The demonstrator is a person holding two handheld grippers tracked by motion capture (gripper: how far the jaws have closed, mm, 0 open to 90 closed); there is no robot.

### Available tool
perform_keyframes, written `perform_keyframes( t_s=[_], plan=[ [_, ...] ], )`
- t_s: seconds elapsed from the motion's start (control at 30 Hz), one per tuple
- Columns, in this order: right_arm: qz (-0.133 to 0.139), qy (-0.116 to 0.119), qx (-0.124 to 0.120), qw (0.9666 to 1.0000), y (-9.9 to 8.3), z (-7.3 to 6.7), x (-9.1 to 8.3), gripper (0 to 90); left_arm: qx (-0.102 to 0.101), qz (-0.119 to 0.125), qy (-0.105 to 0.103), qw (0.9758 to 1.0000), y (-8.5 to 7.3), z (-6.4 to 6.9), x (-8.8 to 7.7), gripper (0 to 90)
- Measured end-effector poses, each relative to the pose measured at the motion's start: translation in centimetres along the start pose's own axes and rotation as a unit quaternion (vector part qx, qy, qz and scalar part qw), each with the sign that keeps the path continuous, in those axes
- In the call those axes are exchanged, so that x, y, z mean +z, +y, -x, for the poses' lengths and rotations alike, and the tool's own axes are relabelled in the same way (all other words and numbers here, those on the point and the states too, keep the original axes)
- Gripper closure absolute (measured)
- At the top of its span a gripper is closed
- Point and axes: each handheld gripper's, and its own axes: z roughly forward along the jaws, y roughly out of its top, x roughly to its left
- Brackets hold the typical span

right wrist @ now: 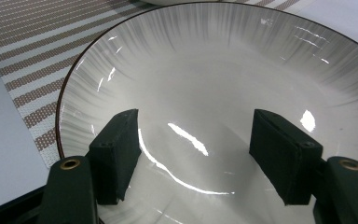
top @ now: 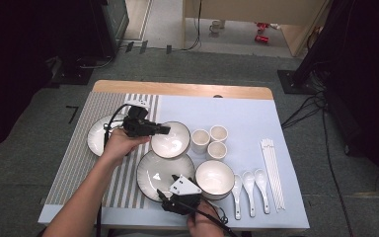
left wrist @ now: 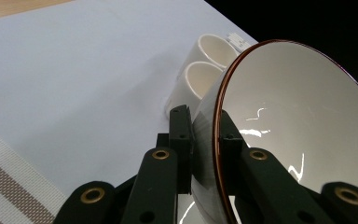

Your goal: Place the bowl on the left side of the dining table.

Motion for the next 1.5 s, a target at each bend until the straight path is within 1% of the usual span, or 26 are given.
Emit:
perform_keyframes(
  t_s=[0.3,0.47,0.73,0.83,0.93,1.03,1.5],
  plan=[
    [0.000,0.000,0.000,1.0000,0.0,0.0,0.0,33.0,-0.006,0.005,0.012,0.9999,-0.5,-0.7,-0.9,82.6],
    [0.000,0.000,0.000,1.0000,0.0,0.0,0.0,33.0,-0.016,0.011,0.010,0.9998,-0.9,-1.4,-1.4,82.6],
    [0.000,0.000,0.000,1.0000,0.0,0.0,0.0,32.9,-0.025,0.014,0.018,0.9994,-1.3,-2.0,-2.2,82.5],
    [0.000,0.000,0.000,1.0000,0.0,0.0,0.0,32.9,-0.025,0.016,0.024,0.9993,-1.3,-2.2,-2.6,82.5],
    [0.000,0.000,0.000,1.0000,0.0,0.0,0.0,32.9,-0.029,0.018,0.028,0.9990,-1.4,-2.5,-2.9,82.5],
    [0.001,0.000,0.000,1.0000,0.0,0.0,0.0,32.9,-0.032,0.018,0.038,0.9986,-1.6,-2.7,-3.4,82.5],
    [0.001,0.000,0.000,1.0000,0.0,0.0,0.0,33.0,-0.042,0.020,0.058,0.9973,-2.1,-3.8,-4.3,82.5]
  ],
)
